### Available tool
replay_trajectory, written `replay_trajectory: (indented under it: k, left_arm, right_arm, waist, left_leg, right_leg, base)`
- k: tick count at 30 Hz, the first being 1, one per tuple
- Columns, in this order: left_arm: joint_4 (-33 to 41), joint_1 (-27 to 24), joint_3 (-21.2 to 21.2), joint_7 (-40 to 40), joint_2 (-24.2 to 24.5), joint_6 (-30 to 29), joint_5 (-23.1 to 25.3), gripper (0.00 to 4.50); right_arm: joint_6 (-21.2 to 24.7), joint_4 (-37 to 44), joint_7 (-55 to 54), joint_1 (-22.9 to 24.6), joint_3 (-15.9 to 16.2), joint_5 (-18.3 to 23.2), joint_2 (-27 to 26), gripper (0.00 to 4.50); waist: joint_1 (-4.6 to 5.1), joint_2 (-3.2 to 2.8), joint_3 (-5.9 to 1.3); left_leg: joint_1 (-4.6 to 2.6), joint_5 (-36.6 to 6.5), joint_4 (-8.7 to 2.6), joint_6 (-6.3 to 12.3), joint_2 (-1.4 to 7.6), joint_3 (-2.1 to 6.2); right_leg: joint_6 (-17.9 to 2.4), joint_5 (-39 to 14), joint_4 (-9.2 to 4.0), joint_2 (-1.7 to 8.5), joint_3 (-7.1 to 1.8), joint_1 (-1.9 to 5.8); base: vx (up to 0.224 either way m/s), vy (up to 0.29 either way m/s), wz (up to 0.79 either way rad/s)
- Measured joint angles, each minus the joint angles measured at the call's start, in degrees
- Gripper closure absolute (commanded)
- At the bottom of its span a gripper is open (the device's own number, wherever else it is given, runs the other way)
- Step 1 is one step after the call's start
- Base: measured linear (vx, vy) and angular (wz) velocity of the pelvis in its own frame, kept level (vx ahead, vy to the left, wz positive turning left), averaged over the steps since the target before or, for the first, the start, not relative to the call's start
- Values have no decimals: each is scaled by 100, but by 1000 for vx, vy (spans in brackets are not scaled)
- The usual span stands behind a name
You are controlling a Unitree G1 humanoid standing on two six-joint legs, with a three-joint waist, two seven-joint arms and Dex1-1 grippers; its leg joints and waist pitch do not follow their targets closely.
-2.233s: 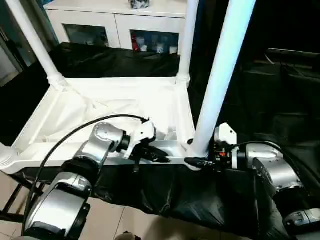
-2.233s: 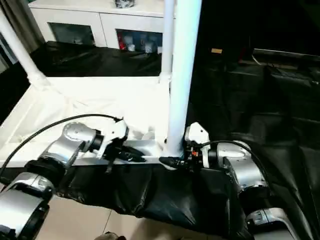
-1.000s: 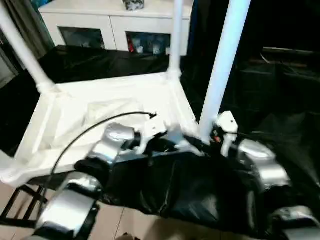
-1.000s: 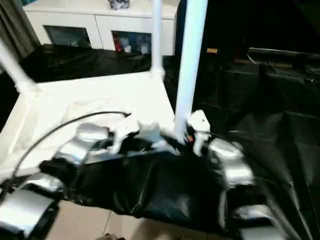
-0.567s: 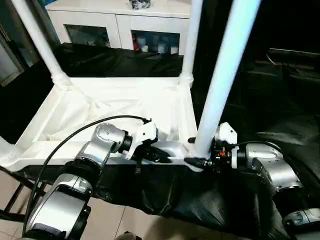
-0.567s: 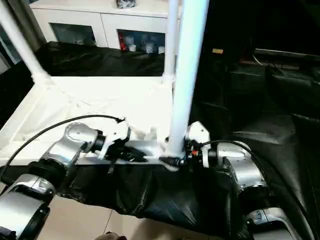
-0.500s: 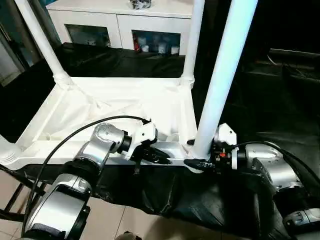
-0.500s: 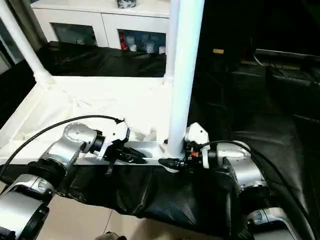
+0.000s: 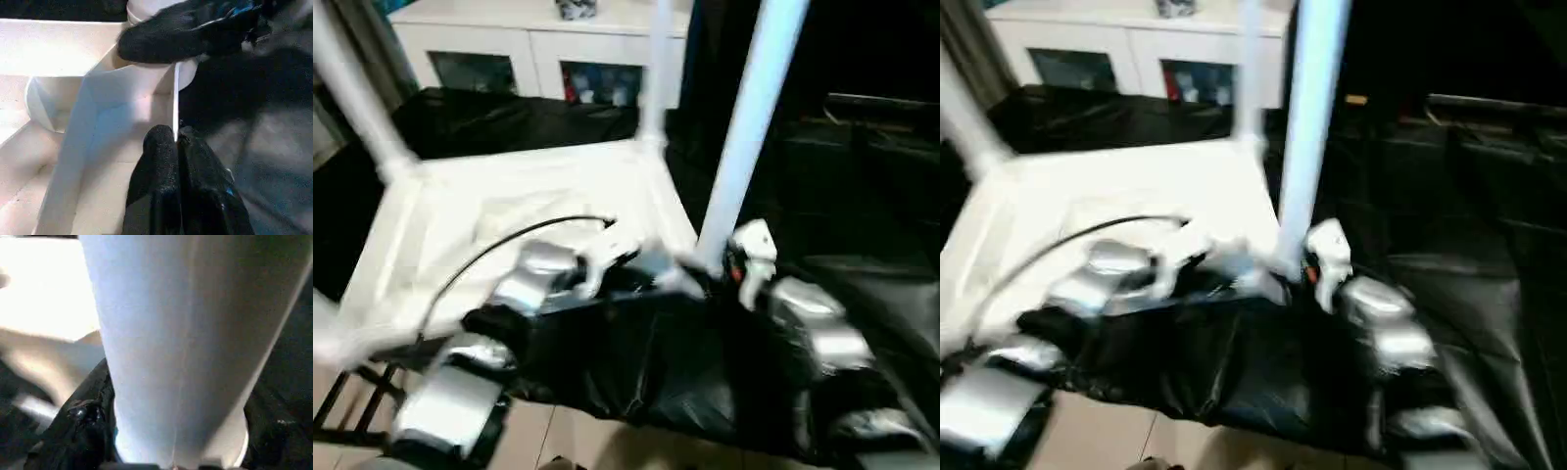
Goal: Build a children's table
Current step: Rotate leg to tighten
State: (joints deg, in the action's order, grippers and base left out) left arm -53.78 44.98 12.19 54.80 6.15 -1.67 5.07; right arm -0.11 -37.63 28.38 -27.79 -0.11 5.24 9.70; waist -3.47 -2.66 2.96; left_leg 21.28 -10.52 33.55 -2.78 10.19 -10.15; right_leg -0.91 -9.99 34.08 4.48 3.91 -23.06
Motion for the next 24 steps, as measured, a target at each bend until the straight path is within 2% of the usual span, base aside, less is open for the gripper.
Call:
replay_trajectory:
  k: [4, 5, 9, 11, 16, 21, 24]
  left_arm:
    - [-110, 59, -21, -691, -262, -36, 80, 450]
    - [-128, 68, -21, -793, -301, -32, 98, 450]
    - [-132, 66, -22, -826, -315, 18, 132, 450]
    - [-130, 63, -22, -775, -290, 49, 133, 450]
    - [24, -88, -4, -77, 25, 279, 58, 450]
    - [210, -268, 82, 1034, 408, 546, -102, 450]
    - [294, -340, 133, 1621, 612, 628, -193, 450]
  right_arm:
    - [-34, -301, -1100, -232, -114, -215, -321, 180]
    - [-68, -379, -1298, -284, -157, -267, -394, 124]
    - [-334, -535, -1337, -293, -166, -330, -438, 103]
    - [-382, -537, -1221, -280, -172, -296, -425, 78]
    - [-511, -307, 314, -31, -3, -17, 73, 59]
    - [-520, -1, 1948, 145, 342, 212, 602, 59]
    - [-512, 294, 2875, 276, 541, 347, 954, 59]
  waist:
    - [0, -12, -8]
    - [6, -14, -9]
    - [12, -13, -8]
    - [13, -14, -8]
    - [21, -16, -6]
    - [-32, -16, -4]
    - [-94, -9, 0]
  left_leg:
    - [-1, 0, 3, 0, -2, 0]
    - [-1, 0, 4, 1, -7, 0]
    - [1, 0, 6, 2, -11, 0]
    - [2, 0, 4, 2, -11, 0]
    - [3, 10, -2, 20, -2, 1]
    - [5, 7, 9, 13, 8, 1]
    - [10, 6, 16, 12, 8, -2]
  right_leg:
    - [0, 0, -4, 1, 0, 5]
    - [0, 0, -4, 4, -2, 5]
    - [0, 0, -6, 8, -3, 6]
    - [0, 0, -5, 8, -3, 4]
    - [1, 0, 0, 4, 5, -1]
    - [0, 0, 8, 0, 10, 1]
    - [-1, 1, 4, 1, 5, 2]
  base:
    - [0, 0, 0]
    - [0, 0, 0]
    - [0, 0, 0]
    - [0, 0, 0]
    - [0, 0, 0]
    - [0, 0, 0]
    - [0, 0, 0]
